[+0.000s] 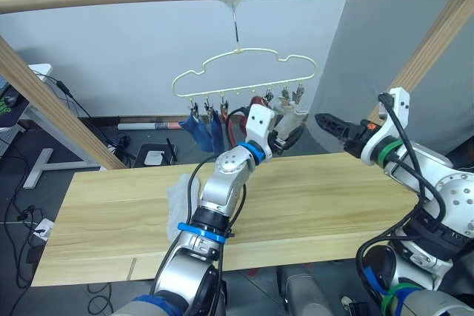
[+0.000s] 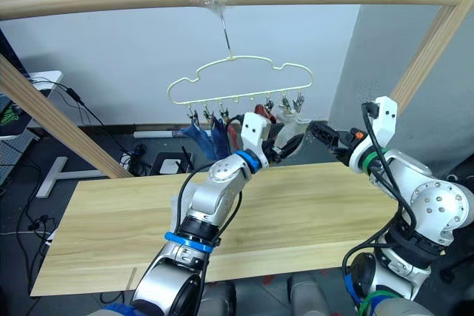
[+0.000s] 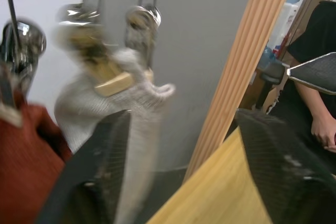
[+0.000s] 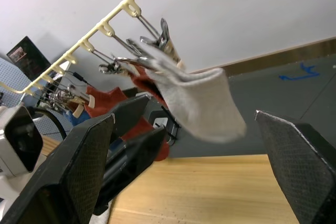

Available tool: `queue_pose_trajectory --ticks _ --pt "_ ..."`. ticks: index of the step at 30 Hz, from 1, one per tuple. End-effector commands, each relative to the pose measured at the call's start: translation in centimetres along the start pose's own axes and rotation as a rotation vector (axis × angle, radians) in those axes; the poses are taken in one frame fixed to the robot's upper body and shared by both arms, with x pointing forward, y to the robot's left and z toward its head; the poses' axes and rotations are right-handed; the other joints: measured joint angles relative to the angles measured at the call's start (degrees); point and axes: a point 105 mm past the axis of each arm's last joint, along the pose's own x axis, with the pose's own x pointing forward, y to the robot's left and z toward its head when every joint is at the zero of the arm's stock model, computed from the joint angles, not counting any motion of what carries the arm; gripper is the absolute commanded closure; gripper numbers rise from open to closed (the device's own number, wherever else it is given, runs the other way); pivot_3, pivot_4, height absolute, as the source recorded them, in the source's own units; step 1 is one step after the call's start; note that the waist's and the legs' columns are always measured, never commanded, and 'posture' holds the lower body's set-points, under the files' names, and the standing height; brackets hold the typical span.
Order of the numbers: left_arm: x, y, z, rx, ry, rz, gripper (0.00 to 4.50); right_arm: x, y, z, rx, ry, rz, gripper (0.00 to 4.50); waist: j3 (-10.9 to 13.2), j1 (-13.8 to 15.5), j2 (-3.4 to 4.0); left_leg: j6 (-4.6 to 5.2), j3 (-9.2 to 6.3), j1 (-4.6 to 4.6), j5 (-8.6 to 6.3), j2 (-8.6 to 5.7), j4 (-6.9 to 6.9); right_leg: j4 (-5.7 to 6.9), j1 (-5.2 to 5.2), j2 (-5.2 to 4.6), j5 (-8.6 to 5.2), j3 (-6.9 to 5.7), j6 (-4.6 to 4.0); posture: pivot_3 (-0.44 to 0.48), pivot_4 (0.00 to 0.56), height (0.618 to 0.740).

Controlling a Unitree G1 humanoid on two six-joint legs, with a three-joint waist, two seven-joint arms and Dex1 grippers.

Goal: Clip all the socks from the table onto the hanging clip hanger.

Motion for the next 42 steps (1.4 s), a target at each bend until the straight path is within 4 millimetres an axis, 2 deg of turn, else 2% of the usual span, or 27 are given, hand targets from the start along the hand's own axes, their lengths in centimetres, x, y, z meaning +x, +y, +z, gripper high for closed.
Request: queue_pose_trajectory --ticks 1,6,7,10,13,16,18,22,42 --pt "-1.2 0.1 1.1 -0.021 -0.04 -0.017 0.06 0.0 0.6 0.3 -0.211 -0.066 -0.036 0.0 0.0 0.0 0.0 0.0 0.0 0.0 0.0 0.0 -0.01 -0.02 0.0 0.0 0.0 0.0 0.0 -0.055 0.168 0.74" --pt "-4.2 1.8 2.1 0.116 -0.031 -0.019 0.06 1.0 0.8 0.0 -0.458 -0.15 -0.1 0.0 0.0 -0.2 -0.01 -0.02 0.04 0.02 0.0 0.0 0.0 0.0 -0.03 0.0 0.0 0.04 0.01 -0.038 0.171 0.74" --pt "-4.8 1.9 2.4 0.156 -0.025 -0.035 0.06 1.2 0.9 0.1 -0.455 -0.18 -0.107 0.0 0.0 -0.1 -0.01 -0.02 0.04 0.03 0.01 0.01 0.0 0.0 -0.03 0.01 0.0 0.04 0.01 -0.038 0.171 0.74" --pt "-6.5 2.2 3.6 0.213 -0.016 -0.076 0.0 1.9 1.4 0.2 -0.506 -0.244 -0.113 0.62 0.0 0.0 -0.01 -0.03 0.05 0.05 0.01 0.02 0.0 0.01 -0.02 0.02 0.01 0.04 0.02 -0.016 0.172 0.74" --pt "-7.9 2.2 4.9 0.279 -0.018 -0.115 0.0 2.5 1.7 0.2 -0.543 -0.282 -0.118 1.64 0.0 0.4 -0.03 -0.03 0.04 0.02 0.01 0.01 0.01 -0.02 0.0 0.0 0.01 0.04 0.03 0.006 0.176 0.74" --pt "-9.7 2.0 6.8 0.348 -0.032 -0.151 0.0 3.2 2.0 0.5 -0.527 -0.332 -0.136 1.64 0.0 0.5 -0.06 -0.03 0.01 0.02 0.01 0.02 -0.02 -0.02 0.0 0.0 0.0 0.03 0.01 0.018 0.181 0.74" --pt "-10.7 1.6 7.5 0.378 -0.026 -0.163 0.0 3.7 2.1 0.8 -0.534 -0.357 -0.141 1.92 0.0 0.6 -0.05 -0.03 0.01 0.02 0.01 0.02 -0.03 -0.03 -0.01 0.0 0.0 0.03 0.0 0.031 0.175 0.74" --pt "-11.3 1.1 8.0 0.397 -0.022 -0.168 0.0 4.6 2.2 0.7 -0.558 -0.366 -0.157 3.11 0.0 1.2 -0.05 -0.03 0.01 0.03 0.01 0.02 -0.02 -0.02 -0.01 -0.02 0.0 0.03 0.0 0.053 0.178 0.74" --pt "-11.0 1.2 9.2 0.42 -0.056 -0.122 0.0 8.4 1.6 0.9 -0.567 -0.381 -0.236 3.11 0.0 2.2 -0.05 -0.03 0.0 0.05 0.01 0.03 -0.01 0.03 -0.01 -0.01 0.01 0.02 -0.03 0.083 0.185 0.74"
